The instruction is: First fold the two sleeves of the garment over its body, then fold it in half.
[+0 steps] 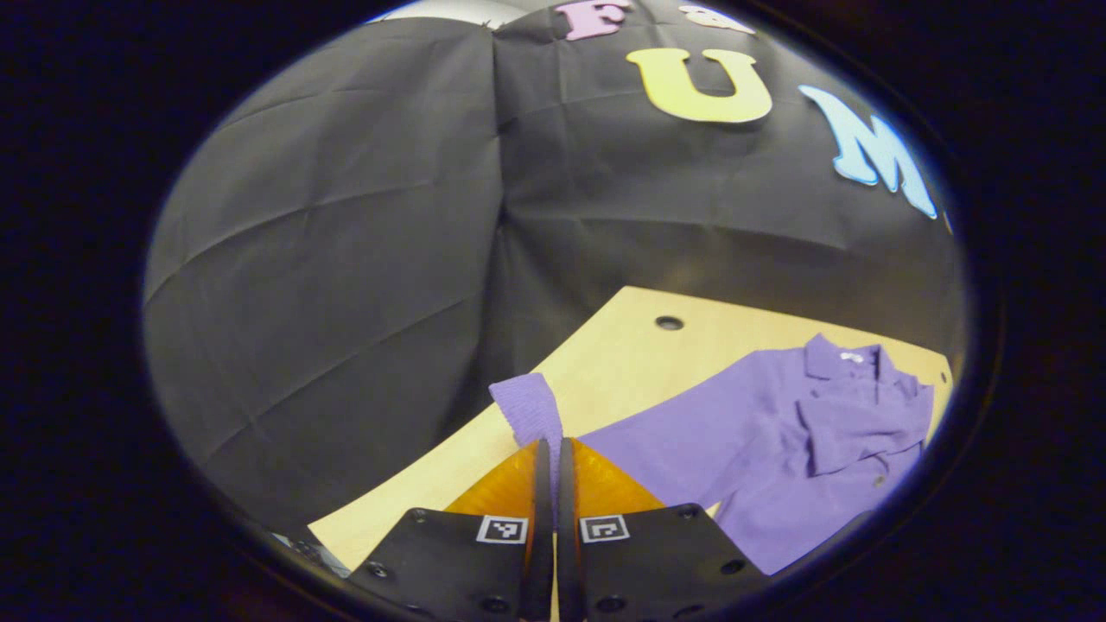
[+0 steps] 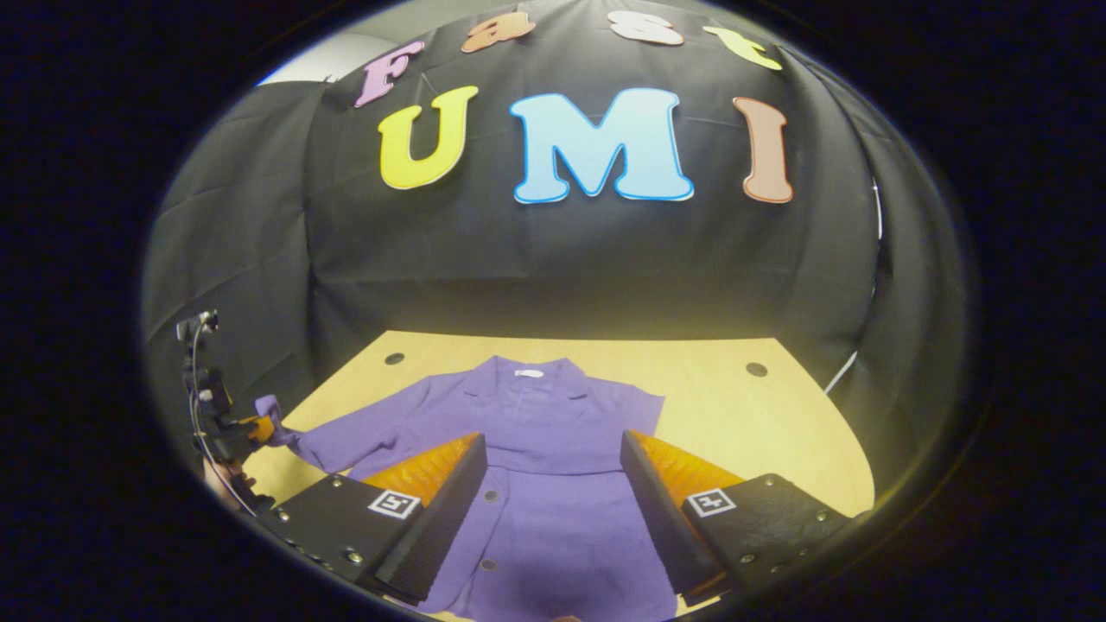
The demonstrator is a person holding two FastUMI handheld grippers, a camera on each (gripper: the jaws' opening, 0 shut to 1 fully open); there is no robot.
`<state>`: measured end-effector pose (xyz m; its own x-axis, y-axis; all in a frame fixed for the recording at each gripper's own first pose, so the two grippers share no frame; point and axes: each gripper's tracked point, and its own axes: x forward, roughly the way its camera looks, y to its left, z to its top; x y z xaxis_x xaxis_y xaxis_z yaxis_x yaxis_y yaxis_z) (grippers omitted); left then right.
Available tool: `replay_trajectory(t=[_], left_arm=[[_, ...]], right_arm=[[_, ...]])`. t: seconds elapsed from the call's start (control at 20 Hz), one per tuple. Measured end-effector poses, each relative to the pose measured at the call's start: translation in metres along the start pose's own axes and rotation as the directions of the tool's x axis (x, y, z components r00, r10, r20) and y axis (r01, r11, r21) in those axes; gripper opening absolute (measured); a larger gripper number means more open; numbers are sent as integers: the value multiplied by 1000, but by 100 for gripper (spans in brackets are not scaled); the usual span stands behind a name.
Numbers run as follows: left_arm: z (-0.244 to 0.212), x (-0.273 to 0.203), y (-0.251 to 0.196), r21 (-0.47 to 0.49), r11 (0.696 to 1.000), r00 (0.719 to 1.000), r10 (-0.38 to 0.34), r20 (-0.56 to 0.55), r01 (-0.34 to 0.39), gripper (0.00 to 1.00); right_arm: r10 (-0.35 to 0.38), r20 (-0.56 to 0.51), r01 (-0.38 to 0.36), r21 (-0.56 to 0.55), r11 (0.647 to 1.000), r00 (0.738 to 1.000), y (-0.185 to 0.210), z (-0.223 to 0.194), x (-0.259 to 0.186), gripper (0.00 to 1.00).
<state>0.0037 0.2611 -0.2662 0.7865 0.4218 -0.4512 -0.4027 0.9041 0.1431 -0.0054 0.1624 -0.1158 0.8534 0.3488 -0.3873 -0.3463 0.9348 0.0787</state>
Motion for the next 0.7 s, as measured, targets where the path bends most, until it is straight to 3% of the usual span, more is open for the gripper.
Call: replay_trajectory(t=[0.2, 0.45, 0.7], left_arm=[[33, -6, -86, 56, 989, 989, -138, 53, 135, 8], [52, -20, -169, 112, 963, 964, -256, 74, 247, 8], [61, -33, -256, 141, 922, 925, -373, 77, 360, 8]], right_arm=[[-45, 4, 45, 22, 999, 999, -28, -6, -9, 96], [-109, 8, 108, 65, 992, 994, -66, -13, -21, 96], [-162, -1, 161, 86, 983, 987, -95, -20, -30, 96]])
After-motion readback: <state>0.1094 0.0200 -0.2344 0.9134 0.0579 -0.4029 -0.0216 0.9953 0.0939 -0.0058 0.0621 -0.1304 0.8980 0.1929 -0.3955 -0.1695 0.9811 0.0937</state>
